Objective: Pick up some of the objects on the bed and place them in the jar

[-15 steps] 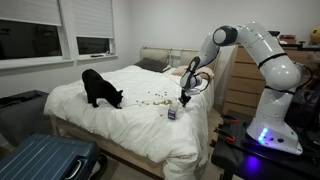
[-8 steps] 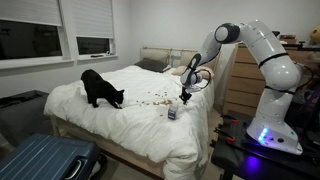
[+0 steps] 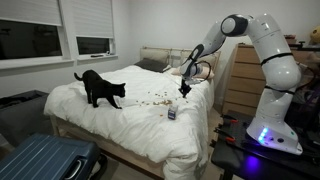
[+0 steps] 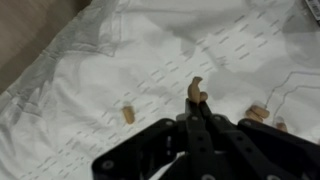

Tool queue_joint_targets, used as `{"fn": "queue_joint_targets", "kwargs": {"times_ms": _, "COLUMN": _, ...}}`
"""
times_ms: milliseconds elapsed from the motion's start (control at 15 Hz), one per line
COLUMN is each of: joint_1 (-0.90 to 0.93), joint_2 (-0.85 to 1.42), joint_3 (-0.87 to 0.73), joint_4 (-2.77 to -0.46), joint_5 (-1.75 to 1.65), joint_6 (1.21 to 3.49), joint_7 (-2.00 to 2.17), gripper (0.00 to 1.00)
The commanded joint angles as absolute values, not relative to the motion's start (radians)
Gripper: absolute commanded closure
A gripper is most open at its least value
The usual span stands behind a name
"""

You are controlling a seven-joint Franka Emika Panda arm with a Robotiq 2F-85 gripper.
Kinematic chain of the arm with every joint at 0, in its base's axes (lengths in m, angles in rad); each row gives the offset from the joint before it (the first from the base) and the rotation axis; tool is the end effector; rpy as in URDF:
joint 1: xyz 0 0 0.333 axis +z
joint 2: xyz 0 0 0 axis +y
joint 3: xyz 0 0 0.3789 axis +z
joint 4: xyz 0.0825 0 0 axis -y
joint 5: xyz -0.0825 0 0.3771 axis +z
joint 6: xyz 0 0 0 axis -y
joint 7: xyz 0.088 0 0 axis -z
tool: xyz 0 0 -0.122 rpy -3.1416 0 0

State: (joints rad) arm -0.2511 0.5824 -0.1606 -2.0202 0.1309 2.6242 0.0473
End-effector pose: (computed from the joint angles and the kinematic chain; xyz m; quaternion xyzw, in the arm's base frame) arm 0.5815 -0.2503 0.2071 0.9630 -0.2688 0.0142 0.0134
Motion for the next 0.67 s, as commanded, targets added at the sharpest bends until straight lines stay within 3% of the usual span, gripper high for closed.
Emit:
{"fn": "queue_joint_targets", "kwargs": {"times_ms": 0, "joint_1": -0.197, "joint_2": 0.481, "joint_3": -0.166, "joint_4": -2.081, "joint_5": 0.107, "joint_6": 2.593, "joint_7": 0.081, "gripper": 0.99}}
{"fn": "queue_joint_targets", "kwargs": {"times_ms": 600, "joint_1": -0.074, "joint_2": 0.374, "joint_3": -0.128, "joint_4": -2.199, "joint_5": 0.053, "joint_6": 2.6, "joint_7": 0.064, "gripper": 0.99}}
